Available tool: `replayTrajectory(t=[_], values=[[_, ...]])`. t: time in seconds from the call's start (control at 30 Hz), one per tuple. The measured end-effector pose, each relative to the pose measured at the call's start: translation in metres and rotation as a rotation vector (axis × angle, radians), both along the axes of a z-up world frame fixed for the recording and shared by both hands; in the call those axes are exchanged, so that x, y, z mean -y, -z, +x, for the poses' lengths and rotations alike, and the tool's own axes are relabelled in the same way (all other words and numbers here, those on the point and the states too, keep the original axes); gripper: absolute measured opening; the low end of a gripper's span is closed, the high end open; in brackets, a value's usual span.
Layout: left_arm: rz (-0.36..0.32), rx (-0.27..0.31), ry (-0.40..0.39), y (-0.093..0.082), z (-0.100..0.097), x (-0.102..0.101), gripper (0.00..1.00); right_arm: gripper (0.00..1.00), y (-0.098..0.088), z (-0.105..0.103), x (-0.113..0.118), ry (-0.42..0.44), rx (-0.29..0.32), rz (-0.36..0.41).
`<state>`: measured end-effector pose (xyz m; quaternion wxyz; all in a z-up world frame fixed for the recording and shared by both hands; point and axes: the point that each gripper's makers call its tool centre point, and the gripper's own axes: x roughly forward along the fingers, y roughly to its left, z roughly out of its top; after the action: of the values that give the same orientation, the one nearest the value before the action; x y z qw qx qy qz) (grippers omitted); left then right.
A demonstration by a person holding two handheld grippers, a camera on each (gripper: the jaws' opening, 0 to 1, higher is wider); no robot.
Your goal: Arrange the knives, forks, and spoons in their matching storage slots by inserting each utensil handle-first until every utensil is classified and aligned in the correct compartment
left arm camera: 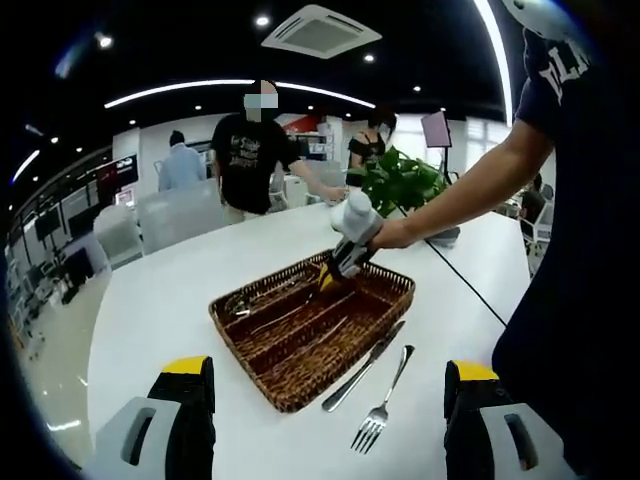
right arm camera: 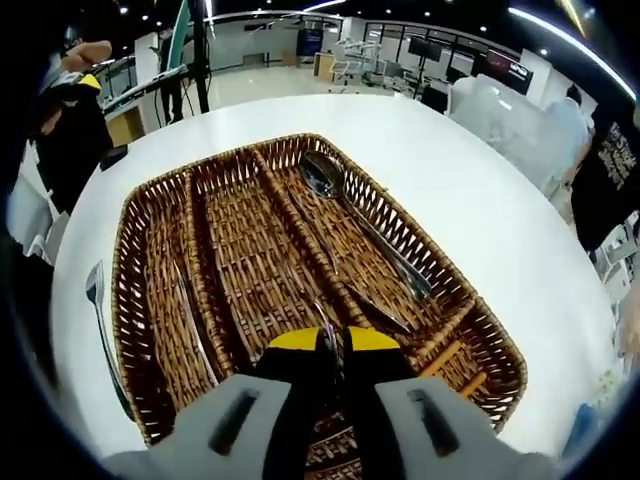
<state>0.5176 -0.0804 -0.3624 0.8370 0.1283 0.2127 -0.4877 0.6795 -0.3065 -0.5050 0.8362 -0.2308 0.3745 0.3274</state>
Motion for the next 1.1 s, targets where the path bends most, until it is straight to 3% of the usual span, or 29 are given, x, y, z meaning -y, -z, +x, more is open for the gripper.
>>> replayTrajectory(t=[0.1, 0.33, 0.47, 0.6, 0.83, 1.1], values=[[0.004, -0.001, -0.001, 0.000, -0.001, -0.001, 1.00, 0.09, -0.002, -0.002, -0.003, 0.005, -0.010, 0.022], [0.002, 0.005, -0.009, -0.001, 0.001, -0.003, 1.00, 0.18, -0.022, -0.006, -0.001, 0.010, 0.033, 0.023], [-0.011, 0.012, -0.013, -0.004, 0.002, -0.003, 1.00, 0.33, -0.035, -0.008, 0.000, 0.037, 0.068, 0.052], [-0.025, 0.013, -0.015, -0.006, 0.003, -0.006, 1.00, 0.40, -0.053, -0.018, 0.001, 0.077, 0.108, 0.091], [-0.037, 0.013, -0.006, -0.003, -0.002, -0.007, 1.00, 0.62, -0.072, -0.050, -0.001, 0.147, 0.152, 0.173], [-0.059, 0.019, 0.002, -0.005, -0.014, -0.001, 1.00, 0.81, -0.080, -0.090, 0.004, 0.193, 0.172, 0.214]])
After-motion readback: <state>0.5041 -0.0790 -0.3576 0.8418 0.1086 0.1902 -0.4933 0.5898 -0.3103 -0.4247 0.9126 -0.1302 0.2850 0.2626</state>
